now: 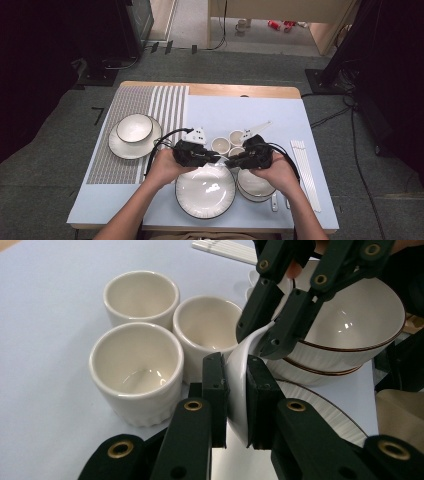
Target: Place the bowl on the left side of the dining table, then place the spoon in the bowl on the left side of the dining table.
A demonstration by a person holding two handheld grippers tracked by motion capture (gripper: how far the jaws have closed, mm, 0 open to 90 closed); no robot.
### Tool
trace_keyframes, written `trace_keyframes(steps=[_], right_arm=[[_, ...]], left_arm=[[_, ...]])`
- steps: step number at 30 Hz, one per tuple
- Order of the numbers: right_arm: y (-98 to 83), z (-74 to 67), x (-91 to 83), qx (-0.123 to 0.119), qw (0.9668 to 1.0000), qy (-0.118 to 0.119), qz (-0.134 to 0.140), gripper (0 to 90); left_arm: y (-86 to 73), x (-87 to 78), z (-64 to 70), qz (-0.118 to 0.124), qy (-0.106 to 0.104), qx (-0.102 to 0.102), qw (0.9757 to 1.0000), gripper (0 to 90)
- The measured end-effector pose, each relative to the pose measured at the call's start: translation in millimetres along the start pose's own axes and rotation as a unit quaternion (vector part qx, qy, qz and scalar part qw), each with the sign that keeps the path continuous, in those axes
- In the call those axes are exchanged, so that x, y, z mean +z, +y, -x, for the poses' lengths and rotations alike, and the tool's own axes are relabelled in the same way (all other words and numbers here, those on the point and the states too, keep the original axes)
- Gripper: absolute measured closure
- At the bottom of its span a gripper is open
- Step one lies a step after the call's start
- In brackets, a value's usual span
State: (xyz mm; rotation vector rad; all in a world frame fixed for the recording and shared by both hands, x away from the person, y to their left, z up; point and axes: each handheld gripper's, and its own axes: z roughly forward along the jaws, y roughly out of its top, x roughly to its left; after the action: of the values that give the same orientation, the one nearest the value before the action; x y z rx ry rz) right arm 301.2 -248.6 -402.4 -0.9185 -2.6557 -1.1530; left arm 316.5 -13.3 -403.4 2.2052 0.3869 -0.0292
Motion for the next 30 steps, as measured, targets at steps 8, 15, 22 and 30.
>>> trace_keyframes(steps=[8,15,22,30], right_arm=[[-6.2,3.3,-9.8,-0.022,0.9982,-0.038,0.041,46.0],[-10.5,9.3,-14.0,-0.013,0.9966,-0.037,0.072,32.5],[-15.4,12.8,-14.9,-0.012,0.9949,-0.057,0.083,26.2],[-17.4,14.3,-19.8,-0.005,0.9926,-0.071,0.098,25.4]], left_arm=[[0.1,-5.1,-3.3,0.003,0.008,-0.003,1.0000,83.4],[-1.4,-10.5,-9.7,0.001,0.014,-0.013,0.9998,83.4],[-0.9,-15.4,-12.3,0.007,0.012,-0.023,0.9996,83.4],[-1.9,-18.5,-14.7,0.011,0.016,-0.023,0.9996,83.4]])
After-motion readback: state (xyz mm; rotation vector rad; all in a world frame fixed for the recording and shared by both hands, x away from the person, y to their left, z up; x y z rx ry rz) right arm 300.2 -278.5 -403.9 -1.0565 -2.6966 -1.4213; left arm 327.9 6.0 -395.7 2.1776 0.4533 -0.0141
